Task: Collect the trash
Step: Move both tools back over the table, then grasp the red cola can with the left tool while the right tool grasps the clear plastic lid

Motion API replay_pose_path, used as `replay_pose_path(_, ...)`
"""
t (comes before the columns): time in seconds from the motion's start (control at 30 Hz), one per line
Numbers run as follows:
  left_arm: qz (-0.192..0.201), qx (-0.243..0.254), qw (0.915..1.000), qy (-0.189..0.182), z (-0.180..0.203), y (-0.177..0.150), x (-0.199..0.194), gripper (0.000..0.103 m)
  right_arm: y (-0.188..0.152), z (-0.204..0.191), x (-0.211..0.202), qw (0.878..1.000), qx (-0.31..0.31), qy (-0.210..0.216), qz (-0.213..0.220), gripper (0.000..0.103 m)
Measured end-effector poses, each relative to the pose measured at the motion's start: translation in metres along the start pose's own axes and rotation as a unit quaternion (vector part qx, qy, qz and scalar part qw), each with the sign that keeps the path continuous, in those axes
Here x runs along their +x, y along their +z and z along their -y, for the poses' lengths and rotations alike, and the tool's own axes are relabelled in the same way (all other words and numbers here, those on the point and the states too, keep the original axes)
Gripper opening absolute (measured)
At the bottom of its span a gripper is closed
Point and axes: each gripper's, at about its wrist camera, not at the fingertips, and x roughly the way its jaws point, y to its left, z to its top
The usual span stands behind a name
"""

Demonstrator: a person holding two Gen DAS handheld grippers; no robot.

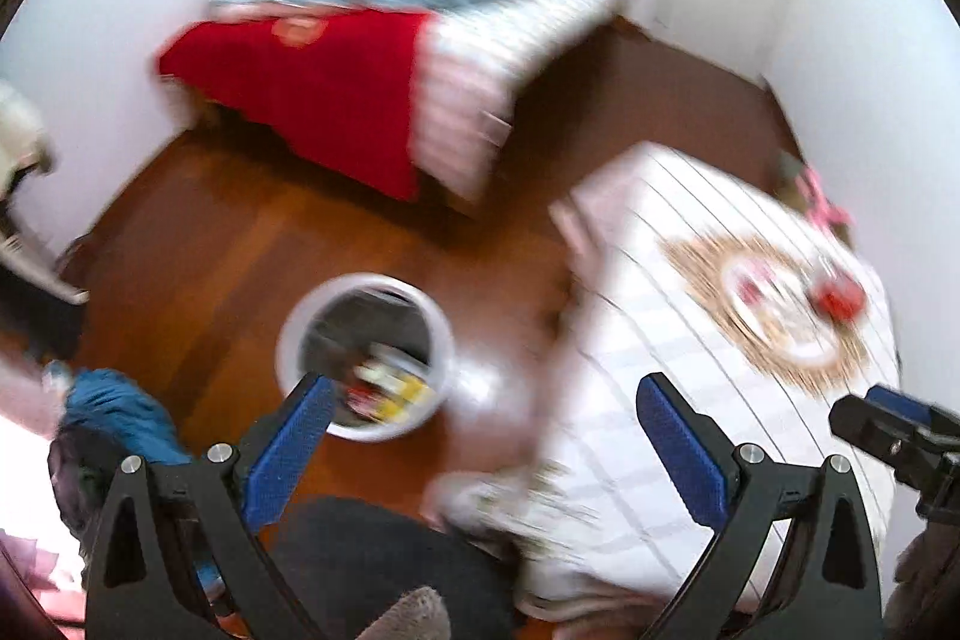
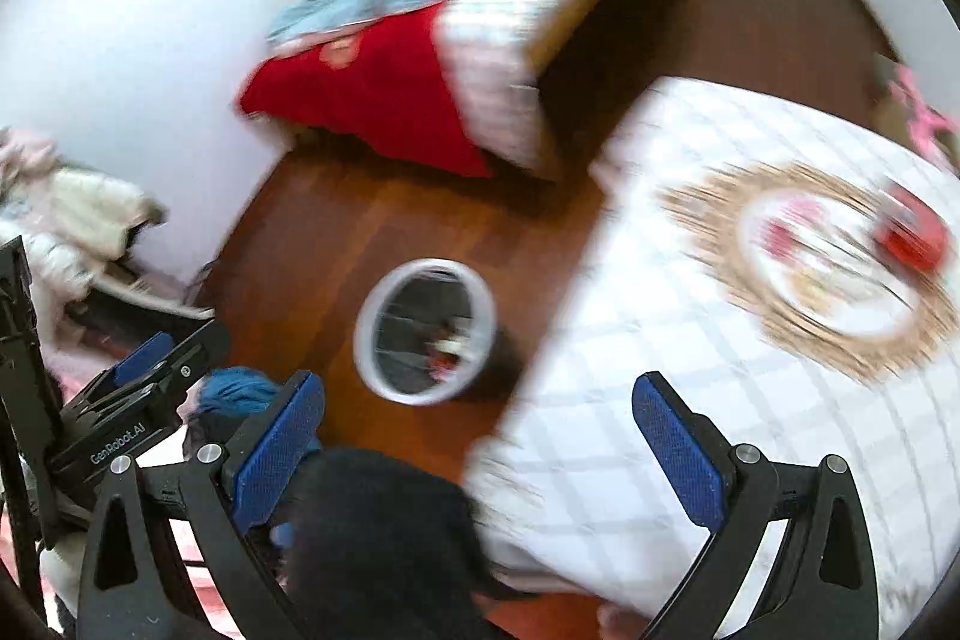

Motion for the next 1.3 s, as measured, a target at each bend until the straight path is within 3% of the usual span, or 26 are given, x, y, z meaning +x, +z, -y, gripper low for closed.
replay_pose_path(0.13, -0.057, 0.071, 0.9955, -0.027, 0.086, -0.033, 0.051, 0.103, -0.041, 0.091, -0.026, 0.994, 0.054, -0.090, -0.009, 0.103)
replay_pose_path(0.2, -0.087, 0.107, 0.9899, -0.031, 0.125, -0.053, 0.079, 0.103, -0.066, 0.145, -0.032, 0.985, 0.098, -0.137, -0.024, 0.103)
replay_pose_path(0.27, -0.110, 0.144, 0.9830, -0.029, 0.159, -0.072, 0.102, 0.103, -0.088, 0.187, -0.035, 0.976, 0.139, -0.163, -0.033, 0.097)
replay_pose_path(0.33, -0.122, 0.168, 0.9779, -0.027, 0.179, -0.085, 0.113, 0.103, -0.113, 0.227, -0.036, 0.966, 0.183, -0.175, -0.041, 0.082)
replay_pose_path(0.4, -0.128, 0.187, 0.9738, -0.023, 0.193, -0.094, 0.123, 0.103, -0.134, 0.262, -0.033, 0.957, 0.221, -0.184, -0.050, 0.082)
replay_pose_path(0.5, -0.136, 0.204, 0.9692, -0.020, 0.204, -0.102, 0.133, 0.103, -0.154, 0.288, -0.026, 0.949, 0.253, -0.180, -0.047, 0.081)
replay_pose_path(0.6, -0.143, 0.214, 0.9661, -0.015, 0.210, -0.106, 0.141, 0.103, -0.164, 0.291, -0.019, 0.949, 0.264, -0.166, -0.043, 0.073)
replay_pose_path(0.7, -0.145, 0.220, 0.9647, -0.010, 0.211, -0.107, 0.144, 0.103, -0.167, 0.289, -0.008, 0.952, 0.258, -0.156, -0.044, 0.058)
replay_pose_path(0.8, -0.143, 0.227, 0.9633, -0.007, 0.215, -0.105, 0.146, 0.103, -0.167, 0.284, -0.003, 0.955, 0.238, -0.172, -0.036, 0.044)
replay_pose_path(0.9, -0.130, 0.260, 0.9569, -0.008, 0.230, -0.097, 0.144, 0.103, -0.163, 0.283, 0.002, 0.958, 0.232, -0.168, -0.031, 0.044)
replay_pose_path(0.97, -0.112, 0.305, 0.9456, -0.010, 0.248, -0.086, 0.144, 0.103, -0.154, 0.288, -0.002, 0.958, 0.234, -0.164, -0.026, 0.044)
replay_pose_path(1.03, -0.088, 0.363, 0.9274, -0.025, 0.278, -0.068, 0.143, 0.103, -0.143, 0.301, -0.010, 0.956, 0.241, -0.165, -0.018, 0.044)
replay_pose_path(1.2, 0.001, 0.502, 0.8644, -0.026, 0.371, -0.015, 0.143, 0.103, -0.096, 0.368, -0.022, 0.945, 0.274, -0.178, -0.012, 0.044)
replay_pose_path(1.23, 0.008, 0.518, 0.8546, -0.031, 0.386, -0.006, 0.144, 0.103, -0.087, 0.381, -0.022, 0.944, 0.277, -0.180, -0.016, 0.044)
replay_pose_path(1.3, 0.009, 0.559, 0.8272, -0.051, 0.418, 0.012, 0.150, 0.103, -0.061, 0.410, -0.019, 0.941, 0.281, -0.187, -0.026, 0.044)
